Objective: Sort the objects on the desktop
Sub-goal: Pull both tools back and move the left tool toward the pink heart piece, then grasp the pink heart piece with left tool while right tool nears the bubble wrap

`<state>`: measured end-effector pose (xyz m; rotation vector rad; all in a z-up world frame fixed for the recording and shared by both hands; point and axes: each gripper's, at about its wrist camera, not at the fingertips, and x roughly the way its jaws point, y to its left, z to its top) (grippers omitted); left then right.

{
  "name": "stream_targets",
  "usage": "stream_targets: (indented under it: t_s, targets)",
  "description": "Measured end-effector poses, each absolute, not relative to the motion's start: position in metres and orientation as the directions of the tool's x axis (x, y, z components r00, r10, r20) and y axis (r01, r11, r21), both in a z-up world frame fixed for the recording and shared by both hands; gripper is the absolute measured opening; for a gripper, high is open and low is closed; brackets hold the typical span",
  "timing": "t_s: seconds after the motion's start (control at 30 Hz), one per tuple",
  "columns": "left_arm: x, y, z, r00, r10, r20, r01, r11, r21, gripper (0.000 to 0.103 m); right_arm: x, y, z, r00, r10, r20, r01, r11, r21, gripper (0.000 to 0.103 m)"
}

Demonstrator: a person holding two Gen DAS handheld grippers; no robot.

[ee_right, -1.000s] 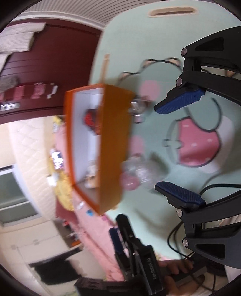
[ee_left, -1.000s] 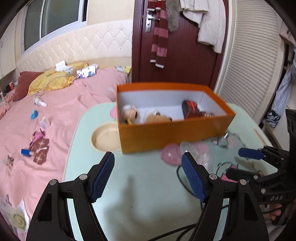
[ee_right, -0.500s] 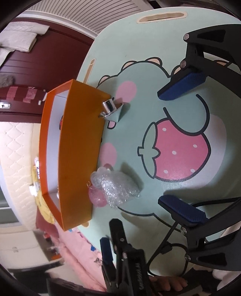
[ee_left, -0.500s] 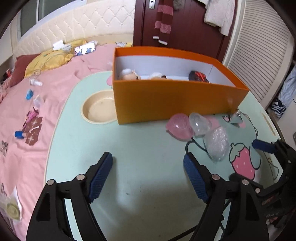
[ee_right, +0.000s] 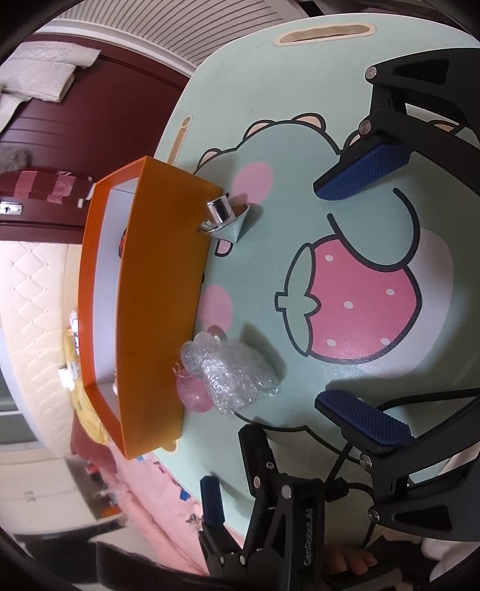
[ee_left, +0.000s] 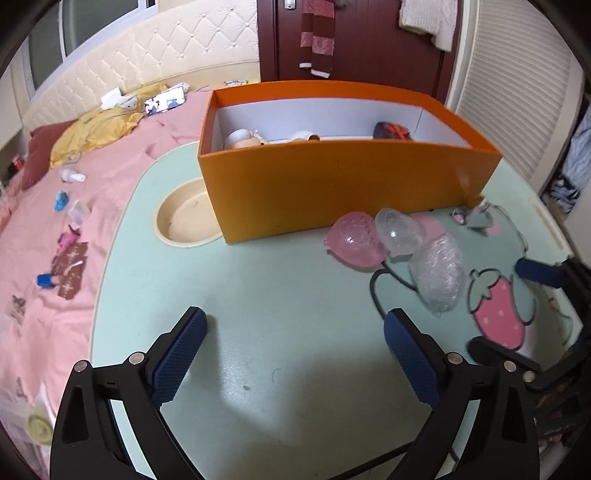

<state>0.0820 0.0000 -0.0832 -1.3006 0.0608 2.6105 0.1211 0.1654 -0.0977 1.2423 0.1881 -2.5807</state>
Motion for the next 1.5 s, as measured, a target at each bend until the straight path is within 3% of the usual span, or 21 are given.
stream_targets:
  t_s: [0.13, 0.2, 0.43, 0.53, 0.73, 0.8, 0.87, 1.23, 1.37, 1.5]
  targets:
    - [0.081, -0.015, -0.075, -0.606, 0.212, -0.766, -0.185, -0.975, -0.123, 0.093, 0.123, 0.167, -0.097, -0.598, -0.187, -0.78, 0.299, -0.954, 0.0, 0.103]
    - [0.078, -0.017, -0.07, -0.613, 0.211, -0.762, -0.184, -0.975, -0.122, 0.081, 0.124, 0.167, -0.097, -0.599, -0.188, -0.779, 0.3, -0.954, -0.001, 0.103]
    - [0.054, 0.001, -0.061, -0.602, 0.243, -0.761, -0.244, -0.963, -0.115, 0.081, 0.123, 0.166, -0.095, -0.602, -0.197, -0.773, 0.311, -0.95, 0.0, 0.103]
    - [0.042, 0.009, -0.066, -0.593, 0.2, -0.78, -0.232, -0.97, -0.072, 0.08, 0.123, 0.166, -0.095, -0.604, -0.201, -0.771, 0.316, -0.949, 0.0, 0.103]
    - [0.035, 0.019, -0.078, -0.572, 0.18, -0.8, -0.225, -0.973, -0.057, 0.072, 0.124, 0.166, -0.095, -0.607, -0.209, -0.767, 0.325, -0.946, 0.0, 0.103]
    - [0.037, 0.02, -0.077, -0.588, 0.147, -0.795, -0.22, -0.975, -0.017, 0.051, 0.124, 0.165, -0.095, -0.607, -0.21, -0.766, 0.327, -0.945, 0.0, 0.103]
    - [0.041, 0.016, -0.074, -0.599, 0.133, -0.79, -0.212, -0.977, -0.004, 0.039, 0.124, 0.165, -0.095, -0.607, -0.212, -0.766, 0.33, -0.944, 0.0, 0.103]
    - [0.055, -0.022, -0.068, -0.6, 0.199, -0.775, -0.174, -0.978, -0.116, 0.039, 0.126, 0.162, -0.095, -0.606, -0.208, -0.768, 0.326, -0.945, -0.001, 0.103]
    - [0.053, -0.025, -0.072, -0.599, 0.217, -0.77, -0.165, -0.975, -0.146, 0.062, 0.125, 0.161, -0.094, -0.604, -0.207, -0.77, 0.325, -0.946, -0.001, 0.103]
    - [0.052, -0.032, -0.074, -0.602, 0.227, -0.766, -0.15, -0.974, -0.17, 0.063, 0.122, 0.161, -0.093, -0.603, -0.205, -0.771, 0.324, -0.946, -0.001, 0.103]
